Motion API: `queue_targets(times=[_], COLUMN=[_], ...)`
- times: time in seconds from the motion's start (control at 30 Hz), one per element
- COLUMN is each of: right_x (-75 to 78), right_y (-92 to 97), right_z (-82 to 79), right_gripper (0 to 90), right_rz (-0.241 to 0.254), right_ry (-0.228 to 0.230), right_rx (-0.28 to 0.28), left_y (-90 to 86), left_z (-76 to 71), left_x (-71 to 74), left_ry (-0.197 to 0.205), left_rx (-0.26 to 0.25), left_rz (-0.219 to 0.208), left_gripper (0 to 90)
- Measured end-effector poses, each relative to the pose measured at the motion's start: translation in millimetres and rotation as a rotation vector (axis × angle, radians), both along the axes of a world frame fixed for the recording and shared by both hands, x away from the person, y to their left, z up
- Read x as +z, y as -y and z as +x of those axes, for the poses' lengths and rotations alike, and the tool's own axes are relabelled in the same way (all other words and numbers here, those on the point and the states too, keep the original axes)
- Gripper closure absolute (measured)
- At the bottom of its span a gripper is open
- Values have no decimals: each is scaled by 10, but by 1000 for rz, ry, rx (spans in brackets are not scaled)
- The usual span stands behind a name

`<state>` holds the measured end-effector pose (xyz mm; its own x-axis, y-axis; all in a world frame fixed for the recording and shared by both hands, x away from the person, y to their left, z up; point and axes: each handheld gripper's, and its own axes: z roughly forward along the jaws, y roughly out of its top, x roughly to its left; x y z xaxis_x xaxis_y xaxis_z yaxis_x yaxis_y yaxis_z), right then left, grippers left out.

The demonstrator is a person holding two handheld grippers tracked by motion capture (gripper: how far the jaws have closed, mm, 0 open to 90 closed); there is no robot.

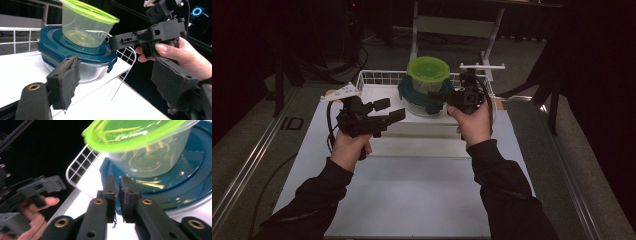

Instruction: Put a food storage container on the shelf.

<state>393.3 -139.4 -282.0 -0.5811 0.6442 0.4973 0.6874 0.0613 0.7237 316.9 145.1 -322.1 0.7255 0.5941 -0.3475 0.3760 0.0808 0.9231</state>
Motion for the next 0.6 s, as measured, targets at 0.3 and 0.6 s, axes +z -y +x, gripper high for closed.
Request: queue_targets(times=[0.3, 0.6], right_x=[-94, -354], right_y=[99, 262], right_z=[-334, -610], right_gripper=[521, 171], right_rz=[3, 55], right_ry=[102, 208], right_rx=[60, 97], left_y=[123, 209], left_z=[-177, -331], left_x=[-94, -227], left_ry=[85, 97], left_rx=[-55, -79], left_rz=[80, 102], left_gripper=[129, 5])
